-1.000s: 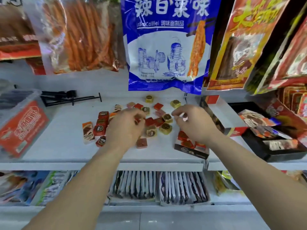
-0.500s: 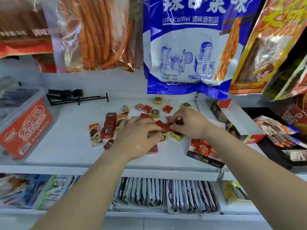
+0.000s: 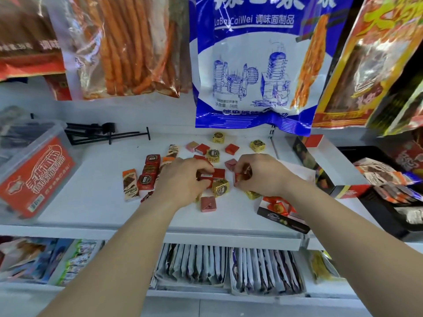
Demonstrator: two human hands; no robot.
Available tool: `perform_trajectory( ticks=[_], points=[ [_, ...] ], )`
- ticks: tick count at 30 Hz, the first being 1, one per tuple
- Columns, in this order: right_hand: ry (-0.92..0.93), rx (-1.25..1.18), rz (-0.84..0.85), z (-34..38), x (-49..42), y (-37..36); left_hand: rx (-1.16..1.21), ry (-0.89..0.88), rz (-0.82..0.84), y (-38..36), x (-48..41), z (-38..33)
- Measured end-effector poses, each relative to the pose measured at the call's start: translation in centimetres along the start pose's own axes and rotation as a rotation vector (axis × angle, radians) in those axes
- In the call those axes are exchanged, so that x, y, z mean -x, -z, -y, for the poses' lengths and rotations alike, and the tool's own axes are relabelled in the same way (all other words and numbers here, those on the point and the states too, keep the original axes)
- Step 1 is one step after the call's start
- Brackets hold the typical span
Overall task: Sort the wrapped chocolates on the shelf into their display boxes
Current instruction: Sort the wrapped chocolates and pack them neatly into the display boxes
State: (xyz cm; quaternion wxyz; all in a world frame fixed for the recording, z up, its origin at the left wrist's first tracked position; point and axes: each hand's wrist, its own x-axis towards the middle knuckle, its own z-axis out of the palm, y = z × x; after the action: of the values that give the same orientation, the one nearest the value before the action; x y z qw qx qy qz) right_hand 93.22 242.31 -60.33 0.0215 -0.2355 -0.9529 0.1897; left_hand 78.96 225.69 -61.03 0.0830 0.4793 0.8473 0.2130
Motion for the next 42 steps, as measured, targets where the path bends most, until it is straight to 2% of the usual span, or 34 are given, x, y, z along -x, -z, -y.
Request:
perform_trajectory(
  ticks=[5, 9, 11, 14, 17, 22, 26, 30, 35, 38, 40, 42],
  points=[
    [0.034, -0.179, -0.017, -0.2, 0.5, 0.6, -0.092, 0.034, -0.008, 0.1, -0.3, -0.4],
    [0.004, -0.299, -0.196, -1.1, 0.2, 1.6, 0.299, 0.055, -0.110, 1.1, -1.6, -1.1],
    [-0.033, -0.318, -0.248, -1.4, -0.5, 1.7, 0.318, 0.047, -0.041, 0.9, -2.1, -1.6],
    [-0.017, -0.311, -0.177, -1.2, -1.6, 1.6, 0.256, 0.071, 0.070, -0.4, -2.4, -1.8],
    [0.013, -0.311, -0.074, -0.9, -2.4, 1.5, 0.239, 0.086, 0.106, -0.8, -2.2, -1.7],
    [0.054, -0.139, 0.038, -1.0, -3.0, 0.9, 0.213, 0.069, 0.082, -0.8, -1.9, -1.5],
    [0.012, -0.118, 0.078, -0.9, -3.0, 1.2, 0.294, 0.069, 0.058, -0.5, -1.9, -1.0],
    [0.010, -0.110, 0.073, -0.7, -3.1, 1.0, 0.266, 0.033, 0.065, 0.0, -1.6, -0.8],
    [0.008, -0.182, -0.052, 0.0, -1.5, 0.7, 0.200, 0.025, 0.108, 0.4, -0.9, -0.9],
    [0.017, -0.227, -0.235, -0.1, 1.3, 1.3, 0.228, 0.040, 0.011, 1.3, -0.4, -1.5],
    [-0.029, -0.252, -0.366, -0.9, 3.9, 2.0, 0.290, 0.004, -0.103, 1.8, -0.3, -2.7],
    [-0.100, -0.297, -0.425, -2.3, 6.5, 2.8, 0.367, -0.039, -0.134, 1.6, -0.1, -4.6]
  ],
)
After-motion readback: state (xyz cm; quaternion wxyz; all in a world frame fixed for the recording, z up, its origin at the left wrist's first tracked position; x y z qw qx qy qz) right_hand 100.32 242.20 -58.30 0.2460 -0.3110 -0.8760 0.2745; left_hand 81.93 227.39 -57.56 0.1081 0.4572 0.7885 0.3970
